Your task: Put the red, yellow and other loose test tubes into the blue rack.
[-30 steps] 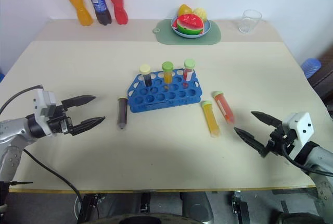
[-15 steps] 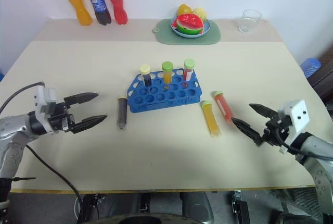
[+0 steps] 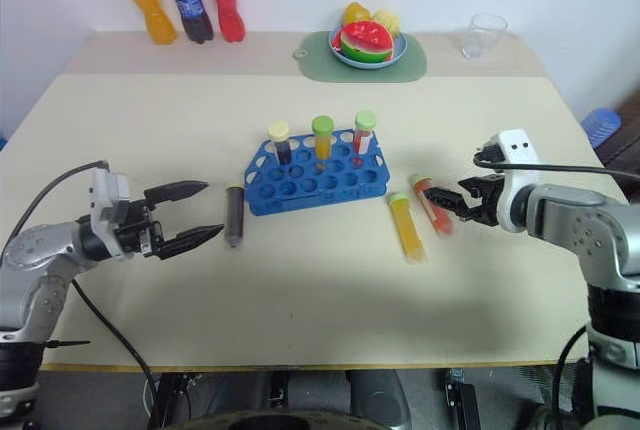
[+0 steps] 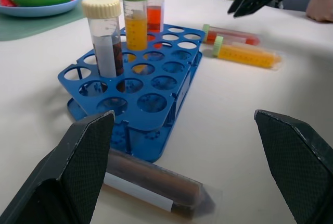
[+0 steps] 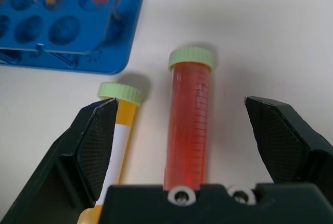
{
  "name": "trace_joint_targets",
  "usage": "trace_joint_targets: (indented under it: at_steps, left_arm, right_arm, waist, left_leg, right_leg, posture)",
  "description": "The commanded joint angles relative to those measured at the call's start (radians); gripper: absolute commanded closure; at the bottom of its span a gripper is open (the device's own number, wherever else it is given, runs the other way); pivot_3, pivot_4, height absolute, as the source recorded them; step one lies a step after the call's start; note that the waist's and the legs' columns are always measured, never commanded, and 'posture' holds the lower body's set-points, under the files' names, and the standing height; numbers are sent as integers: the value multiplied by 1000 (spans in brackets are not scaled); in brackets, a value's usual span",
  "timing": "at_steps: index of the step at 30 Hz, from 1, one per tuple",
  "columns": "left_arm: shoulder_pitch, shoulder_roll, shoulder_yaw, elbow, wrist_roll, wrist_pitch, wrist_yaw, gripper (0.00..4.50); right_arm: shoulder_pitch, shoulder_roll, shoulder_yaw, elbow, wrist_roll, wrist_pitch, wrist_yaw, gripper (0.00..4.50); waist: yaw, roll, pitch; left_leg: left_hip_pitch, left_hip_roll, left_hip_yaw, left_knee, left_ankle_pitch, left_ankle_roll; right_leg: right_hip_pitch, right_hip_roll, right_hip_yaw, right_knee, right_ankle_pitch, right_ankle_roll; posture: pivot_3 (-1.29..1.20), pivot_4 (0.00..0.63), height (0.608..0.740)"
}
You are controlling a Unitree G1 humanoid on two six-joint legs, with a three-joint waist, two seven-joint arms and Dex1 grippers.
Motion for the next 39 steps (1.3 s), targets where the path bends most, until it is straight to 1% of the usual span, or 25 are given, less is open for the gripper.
trace_joint_targets:
  at_steps: [1, 8, 15, 18, 19, 20, 21, 22, 24, 26, 30, 33, 37, 39]
  left_arm:
    - [21, -1, 14, -48, -2, -6, 11, 67]
    - [66, -6, 28, -91, -14, 5, 35, 67]
    - [125, -16, 42, -136, -19, 5, 69, 67]
    - [146, -17, 50, -151, -21, 4, 81, 67]
    - [150, -17, 54, -153, -22, 5, 85, 0]
    - [153, -16, 59, -155, -24, 5, 88, 0]
    - [156, -14, 63, -156, -25, 5, 91, 0]
    - [161, -13, 66, -158, -27, 4, 92, 0]
    - [164, -13, 67, -162, -28, 6, 94, 0]
    - [163, -16, 67, -163, -26, 8, 97, 0]
    - [158, -20, 61, -161, -24, 6, 101, 0]
    - [152, -20, 61, -152, -24, 5, 100, 0]
    - [138, -19, 58, -138, -21, 3, 96, 0]
    - [127, -20, 54, -124, -17, 0, 93, 0]
  right_arm:
    - [-80, -13, 67, 75, -52, 16, 20, 181]
    - [-209, -41, 270, 261, -187, -62, 146, 181]
    - [-300, 6, 417, 437, -328, -168, 248, 181]
    - [-313, 26, 478, 477, -391, -223, 294, 181]
    - [-316, 32, 490, 490, -409, -235, 307, 719]
    - [-319, 37, 500, 502, -424, -248, 322, 1005]
    - [-321, 42, 506, 514, -440, -257, 331, 1406]
    - [-322, 45, 510, 521, -453, -265, 341, 1909]
    - [-323, 47, 511, 531, -476, -277, 362, 2883]
    - [-319, 44, 506, 528, -493, -286, 381, 2883]
    - [-273, 3, 491, 476, -532, -360, 427, 2883]
    - [-205, -56, 429, 377, -506, -432, 495, 2883]
    - [-48, -98, 244, 168, -377, -566, 616, 2883]
    - [2, -41, 147, 84, -331, -640, 583, 2883]
  waist:
    - [-2, 0, 0]
    - [-5, 0, 0]
    - [-9, 0, 0]
    - [-11, -2, -1]
    - [-11, -2, -2]
    - [-11, -3, -2]
    - [-11, -3, -2]
    - [-11, -3, -2]
    - [-12, -3, -2]
    - [-11, -3, -2]
    - [-9, -3, -2]
    - [-4, -3, -2]
    - [4, -1, -1]
    - [1, 0, -1]
  left_leg:
    - [0, 0, 0, 0, 0, 0]
    - [0, 0, 1, 0, 0, 0]
    - [0, 0, 3, 0, 0, 0]
    - [1, 0, 4, 0, 0, 0]
    - [1, 0, 4, 0, 0, 0]
    - [2, 1, 4, 1, 0, 0]
    - [2, 1, 4, 1, 0, 0]
    - [2, 1, 4, 1, 0, 0]
    - [2, 1, 4, 1, 0, 0]
    - [2, 1, 4, 1, 0, 0]
    - [2, 1, 4, 1, 0, 0]
    - [2, 1, 4, 1, 0, 0]
    - [1, 1, 4, 0, 0, 0]
    - [1, 1, 4, 0, 0, 0]
  right_leg:
    - [0, 0, 0, 0, 0, 0]
    - [0, 0, 0, 0, 0, 0]
    - [0, 1, 0, 0, 0, 1]
    - [0, 1, 0, 0, 1, 1]
    - [0, 1, 0, 0, 1, 1]
    - [1, 1, 0, 0, 1, 0]
    - [1, 2, 0, 0, 1, 0]
    - [1, 2, 0, 0, 1, 0]
    - [1, 2, 0, 0, 1, 0]
    - [1, 2, 0, 0, 1, 0]
    - [1, 2, 0, 1, 1, 0]
    - [1, 2, 0, 1, 1, 0]
    - [0, 2, -1, 1, 2, 0]
    - [0, 2, -1, 1, 2, 0]
  posture:
    - [0, 150, 740]
    - [0, 150, 740]
    - [0, 150, 740]
    - [0, 150, 740]
    - [0, 150, 740]
    - [0, 150, 740]
    - [0, 150, 740]
    - [0, 150, 740]
    - [0, 150, 740]
    - [0, 150, 740]
    - [0, 150, 740]
    - [0, 150, 740]
    - [0, 150, 740]
    - [0, 150, 740]
